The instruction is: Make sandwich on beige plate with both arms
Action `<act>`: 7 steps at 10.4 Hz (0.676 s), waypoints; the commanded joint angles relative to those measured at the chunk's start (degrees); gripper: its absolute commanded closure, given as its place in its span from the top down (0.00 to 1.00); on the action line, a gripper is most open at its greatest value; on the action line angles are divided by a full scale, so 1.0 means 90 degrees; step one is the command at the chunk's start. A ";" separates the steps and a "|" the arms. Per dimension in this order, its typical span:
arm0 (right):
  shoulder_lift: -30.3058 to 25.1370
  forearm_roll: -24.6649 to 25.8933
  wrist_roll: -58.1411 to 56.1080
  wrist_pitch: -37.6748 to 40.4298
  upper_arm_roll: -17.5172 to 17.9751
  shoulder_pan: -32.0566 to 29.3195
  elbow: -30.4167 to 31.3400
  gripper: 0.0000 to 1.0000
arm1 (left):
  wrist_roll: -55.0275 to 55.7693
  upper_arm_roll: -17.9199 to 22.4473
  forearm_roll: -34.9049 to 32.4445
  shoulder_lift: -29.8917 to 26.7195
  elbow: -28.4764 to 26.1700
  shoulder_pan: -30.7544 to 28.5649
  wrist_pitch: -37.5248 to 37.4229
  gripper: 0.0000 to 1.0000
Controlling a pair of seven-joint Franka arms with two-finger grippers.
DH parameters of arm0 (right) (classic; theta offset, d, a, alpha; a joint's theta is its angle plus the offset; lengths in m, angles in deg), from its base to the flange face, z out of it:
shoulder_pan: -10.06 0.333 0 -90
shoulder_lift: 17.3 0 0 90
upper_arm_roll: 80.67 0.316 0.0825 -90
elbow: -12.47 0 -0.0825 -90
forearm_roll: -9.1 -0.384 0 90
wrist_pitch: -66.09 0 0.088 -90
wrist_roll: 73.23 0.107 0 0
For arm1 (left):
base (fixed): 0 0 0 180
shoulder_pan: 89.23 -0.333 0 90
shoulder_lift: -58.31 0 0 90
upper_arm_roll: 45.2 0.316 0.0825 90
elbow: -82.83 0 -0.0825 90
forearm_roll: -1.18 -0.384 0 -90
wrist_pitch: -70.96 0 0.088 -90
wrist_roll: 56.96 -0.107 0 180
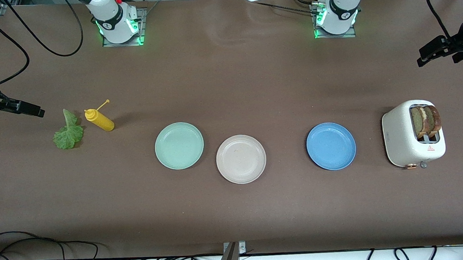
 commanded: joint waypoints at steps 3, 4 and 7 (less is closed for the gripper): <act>-0.0076 0.0086 0.0063 0.0100 -0.0010 0.0061 -0.0030 1.00 | -0.0032 -0.0037 0.0194 0.0036 0.0089 -0.0026 0.0012 1.00; -0.0076 0.0086 0.0062 0.0090 -0.0010 0.0061 -0.0030 1.00 | -0.0023 -0.0047 0.0194 0.0036 0.0089 -0.0025 0.0012 1.00; -0.0076 0.0096 0.0082 0.0119 -0.0020 0.0061 -0.0020 1.00 | -0.0051 -0.0057 0.0174 0.0036 0.0089 0.0024 0.0012 1.00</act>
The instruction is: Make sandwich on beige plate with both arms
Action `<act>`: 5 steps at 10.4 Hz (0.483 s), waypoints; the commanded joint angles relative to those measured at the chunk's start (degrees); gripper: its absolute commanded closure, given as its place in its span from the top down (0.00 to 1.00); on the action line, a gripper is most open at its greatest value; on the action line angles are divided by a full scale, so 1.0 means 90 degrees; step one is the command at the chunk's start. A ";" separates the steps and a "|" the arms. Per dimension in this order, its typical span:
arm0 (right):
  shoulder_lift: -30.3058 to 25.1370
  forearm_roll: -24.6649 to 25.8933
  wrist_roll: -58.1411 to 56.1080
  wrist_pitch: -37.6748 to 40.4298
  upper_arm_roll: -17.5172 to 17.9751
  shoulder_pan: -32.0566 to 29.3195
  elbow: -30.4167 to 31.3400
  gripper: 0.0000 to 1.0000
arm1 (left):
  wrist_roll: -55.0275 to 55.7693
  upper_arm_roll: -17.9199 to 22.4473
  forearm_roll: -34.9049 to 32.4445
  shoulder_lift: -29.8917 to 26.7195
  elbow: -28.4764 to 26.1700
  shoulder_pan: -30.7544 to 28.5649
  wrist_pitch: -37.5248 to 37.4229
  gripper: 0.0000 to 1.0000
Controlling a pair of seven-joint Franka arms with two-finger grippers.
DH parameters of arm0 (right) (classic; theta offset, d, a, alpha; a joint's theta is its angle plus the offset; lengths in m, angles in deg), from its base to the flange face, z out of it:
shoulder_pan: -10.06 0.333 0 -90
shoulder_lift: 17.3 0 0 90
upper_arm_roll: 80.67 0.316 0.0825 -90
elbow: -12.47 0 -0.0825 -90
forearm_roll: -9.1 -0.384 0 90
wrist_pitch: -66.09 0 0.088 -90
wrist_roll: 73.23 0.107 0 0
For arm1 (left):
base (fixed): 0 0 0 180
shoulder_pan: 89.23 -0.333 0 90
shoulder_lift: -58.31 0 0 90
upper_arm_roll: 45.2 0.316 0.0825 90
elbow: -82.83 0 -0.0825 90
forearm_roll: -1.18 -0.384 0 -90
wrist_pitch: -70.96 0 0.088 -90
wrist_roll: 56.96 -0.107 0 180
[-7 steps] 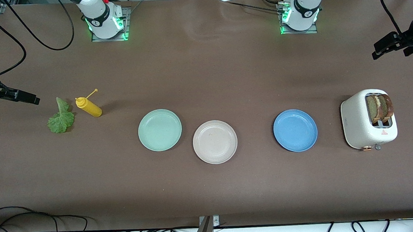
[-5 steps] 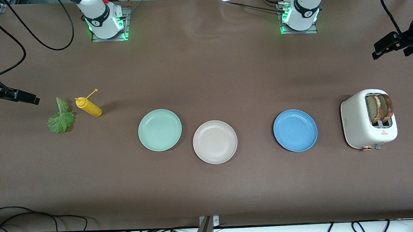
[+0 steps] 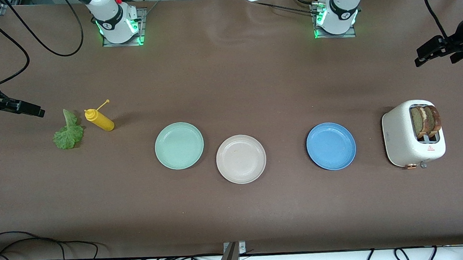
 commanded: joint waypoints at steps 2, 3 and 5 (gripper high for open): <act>-0.0076 0.0093 0.0063 0.0116 -0.0027 0.0037 -0.0020 1.00 | -0.0071 0.0017 0.0194 0.0045 0.0089 -0.0087 0.0002 1.00; -0.0076 0.0103 0.0053 0.0116 -0.0037 0.0037 -0.0020 1.00 | -0.0071 0.0026 0.0184 0.0045 0.0079 -0.0097 -0.0008 1.00; -0.0076 0.0093 0.0053 0.0116 -0.0037 0.0036 -0.0020 1.00 | -0.0032 0.0007 0.0184 0.0036 0.0089 -0.0087 -0.0018 1.00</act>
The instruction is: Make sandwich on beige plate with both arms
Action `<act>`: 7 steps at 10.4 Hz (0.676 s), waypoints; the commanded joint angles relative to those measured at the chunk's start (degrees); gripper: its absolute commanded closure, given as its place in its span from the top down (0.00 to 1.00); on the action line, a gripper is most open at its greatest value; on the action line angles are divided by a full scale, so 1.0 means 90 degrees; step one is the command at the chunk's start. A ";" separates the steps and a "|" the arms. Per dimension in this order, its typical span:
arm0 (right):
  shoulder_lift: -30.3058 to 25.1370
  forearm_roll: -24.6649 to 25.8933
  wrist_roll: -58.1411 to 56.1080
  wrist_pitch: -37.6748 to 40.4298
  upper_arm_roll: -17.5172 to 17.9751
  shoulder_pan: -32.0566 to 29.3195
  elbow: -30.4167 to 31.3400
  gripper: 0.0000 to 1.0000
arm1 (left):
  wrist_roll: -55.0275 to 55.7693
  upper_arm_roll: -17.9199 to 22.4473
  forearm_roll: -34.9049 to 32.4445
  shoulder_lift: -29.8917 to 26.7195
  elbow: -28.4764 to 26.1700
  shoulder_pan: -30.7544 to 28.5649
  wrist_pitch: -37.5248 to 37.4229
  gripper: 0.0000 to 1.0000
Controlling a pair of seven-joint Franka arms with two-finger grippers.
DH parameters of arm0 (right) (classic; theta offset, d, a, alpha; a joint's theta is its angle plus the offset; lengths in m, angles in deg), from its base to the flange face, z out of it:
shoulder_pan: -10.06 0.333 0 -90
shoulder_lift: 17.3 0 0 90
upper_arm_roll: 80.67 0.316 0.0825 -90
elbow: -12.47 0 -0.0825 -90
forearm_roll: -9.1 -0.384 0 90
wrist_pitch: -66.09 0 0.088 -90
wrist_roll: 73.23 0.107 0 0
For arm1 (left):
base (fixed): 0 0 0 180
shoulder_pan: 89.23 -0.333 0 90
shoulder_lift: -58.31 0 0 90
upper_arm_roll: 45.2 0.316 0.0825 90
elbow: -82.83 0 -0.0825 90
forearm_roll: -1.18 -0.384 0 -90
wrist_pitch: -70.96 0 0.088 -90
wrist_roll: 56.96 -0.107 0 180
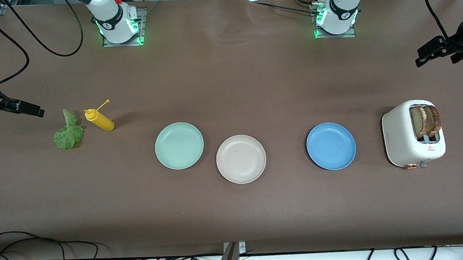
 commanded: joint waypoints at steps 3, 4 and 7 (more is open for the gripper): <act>-0.0076 0.0083 0.0049 0.0104 -0.0021 0.0027 -0.0020 1.00 | -0.0013 -0.0058 0.0145 -0.0006 0.0507 0.0029 -0.0923 1.00; -0.0076 0.0083 0.0049 0.0104 -0.0021 0.0027 -0.0020 1.00 | -0.0022 -0.0126 0.0116 0.0014 0.0557 0.0058 -0.0936 1.00; -0.0076 0.0074 0.0030 0.0104 -0.0040 0.0017 -0.0020 1.00 | -0.0032 -0.0175 0.0106 0.0014 0.0665 -0.0019 -0.1043 1.00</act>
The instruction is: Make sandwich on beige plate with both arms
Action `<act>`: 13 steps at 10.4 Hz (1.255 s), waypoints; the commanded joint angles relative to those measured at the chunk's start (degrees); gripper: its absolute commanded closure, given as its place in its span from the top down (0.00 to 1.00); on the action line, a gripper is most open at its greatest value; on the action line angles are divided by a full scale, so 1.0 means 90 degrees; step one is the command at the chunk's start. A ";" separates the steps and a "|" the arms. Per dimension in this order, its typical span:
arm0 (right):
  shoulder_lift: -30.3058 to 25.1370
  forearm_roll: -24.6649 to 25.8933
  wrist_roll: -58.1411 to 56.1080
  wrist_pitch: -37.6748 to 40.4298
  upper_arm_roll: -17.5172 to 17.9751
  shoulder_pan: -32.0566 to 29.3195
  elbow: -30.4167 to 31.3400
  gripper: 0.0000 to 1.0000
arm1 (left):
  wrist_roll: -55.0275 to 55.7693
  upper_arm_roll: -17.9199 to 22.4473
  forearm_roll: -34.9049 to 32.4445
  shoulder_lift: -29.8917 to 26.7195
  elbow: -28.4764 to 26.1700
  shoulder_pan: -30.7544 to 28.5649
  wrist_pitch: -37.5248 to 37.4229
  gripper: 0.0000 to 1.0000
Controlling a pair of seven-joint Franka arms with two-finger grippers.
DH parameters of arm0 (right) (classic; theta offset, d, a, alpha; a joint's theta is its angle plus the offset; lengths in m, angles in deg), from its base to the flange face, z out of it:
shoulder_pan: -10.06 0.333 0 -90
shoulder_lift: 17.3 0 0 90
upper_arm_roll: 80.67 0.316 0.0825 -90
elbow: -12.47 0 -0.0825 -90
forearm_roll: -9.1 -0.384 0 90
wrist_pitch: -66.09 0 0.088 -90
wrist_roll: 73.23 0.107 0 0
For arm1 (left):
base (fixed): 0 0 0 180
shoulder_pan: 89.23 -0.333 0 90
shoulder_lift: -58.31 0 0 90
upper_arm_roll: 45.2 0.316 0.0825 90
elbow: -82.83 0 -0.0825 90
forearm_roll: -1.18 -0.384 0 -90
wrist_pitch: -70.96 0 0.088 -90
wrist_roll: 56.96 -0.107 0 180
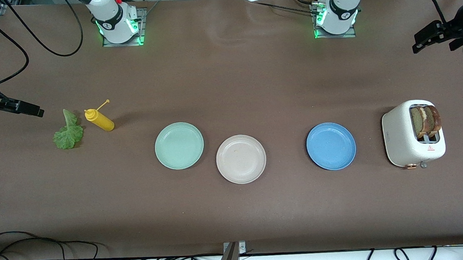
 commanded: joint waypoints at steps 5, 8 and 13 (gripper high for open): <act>-0.0076 0.0073 0.0030 0.0100 -0.0026 0.0020 -0.0020 1.00 | -0.0062 0.0049 -0.0148 0.0133 0.0167 -0.0110 -0.0100 1.00; -0.0076 0.0073 0.0030 0.0100 -0.0026 0.0020 -0.0020 1.00 | -0.0071 0.0117 -0.0158 0.0133 0.0167 -0.0169 -0.0100 1.00; -0.0076 0.0073 0.0030 0.0110 -0.0026 0.0020 -0.0020 1.00 | -0.0062 0.0118 -0.0080 0.0036 -0.0048 -0.0267 0.0261 1.00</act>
